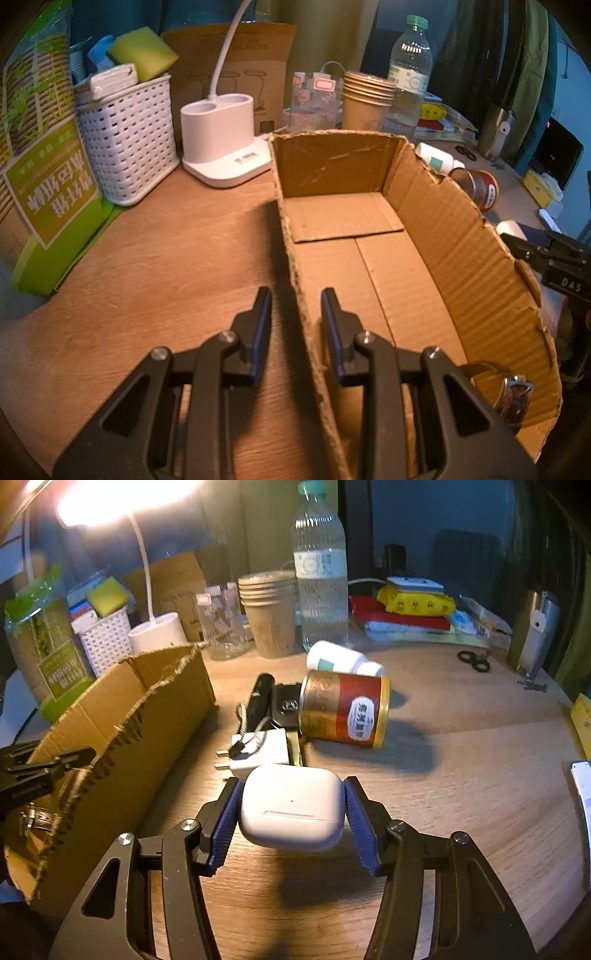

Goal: Organize rigid objects
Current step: 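Carry the white earbud case with the right tool and release it in the box, then move the right tool to the red-and-gold can and grasp it, then lift the red-and-gold can with the right tool and lower it into the box, then move the right tool to the white ROMOSS charger and grasp it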

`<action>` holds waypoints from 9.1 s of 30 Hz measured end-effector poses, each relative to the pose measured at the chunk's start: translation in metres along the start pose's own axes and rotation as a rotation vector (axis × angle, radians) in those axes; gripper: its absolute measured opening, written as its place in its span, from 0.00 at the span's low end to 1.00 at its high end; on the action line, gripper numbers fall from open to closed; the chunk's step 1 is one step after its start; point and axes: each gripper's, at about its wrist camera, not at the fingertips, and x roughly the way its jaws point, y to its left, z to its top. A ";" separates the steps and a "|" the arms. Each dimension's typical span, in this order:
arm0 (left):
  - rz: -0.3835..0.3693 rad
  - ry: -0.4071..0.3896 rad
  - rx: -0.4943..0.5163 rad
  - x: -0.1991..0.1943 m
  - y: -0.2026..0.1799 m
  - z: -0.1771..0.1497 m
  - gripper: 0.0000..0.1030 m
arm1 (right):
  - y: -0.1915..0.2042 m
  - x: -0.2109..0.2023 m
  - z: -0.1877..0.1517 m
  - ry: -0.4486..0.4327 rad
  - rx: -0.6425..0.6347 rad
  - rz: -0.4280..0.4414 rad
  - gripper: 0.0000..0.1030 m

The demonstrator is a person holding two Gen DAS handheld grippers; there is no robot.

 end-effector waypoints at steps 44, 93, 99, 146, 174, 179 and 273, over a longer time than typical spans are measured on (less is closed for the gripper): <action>-0.153 0.037 0.033 0.003 0.001 -0.001 0.28 | 0.140 -0.047 0.030 -0.098 -0.124 0.037 0.57; -0.117 0.031 0.049 0.002 -0.003 -0.002 0.28 | 0.136 -0.028 0.023 -0.050 -0.048 0.060 0.68; -0.116 0.030 0.049 0.002 -0.004 -0.002 0.28 | 0.123 -0.038 0.027 -0.091 -0.038 0.036 0.68; -0.116 0.030 0.048 0.002 -0.004 -0.002 0.28 | -0.018 0.053 0.052 -0.002 0.130 -0.278 0.83; -0.116 0.030 0.048 0.002 -0.003 -0.002 0.28 | -0.004 0.021 0.052 -0.074 0.129 -0.272 0.63; -0.116 0.030 0.048 0.002 -0.003 -0.002 0.28 | 0.010 0.004 0.056 -0.111 0.109 -0.251 0.63; -0.117 0.030 0.046 0.004 -0.004 -0.002 0.28 | 0.062 -0.021 0.046 -0.131 0.012 -0.107 0.75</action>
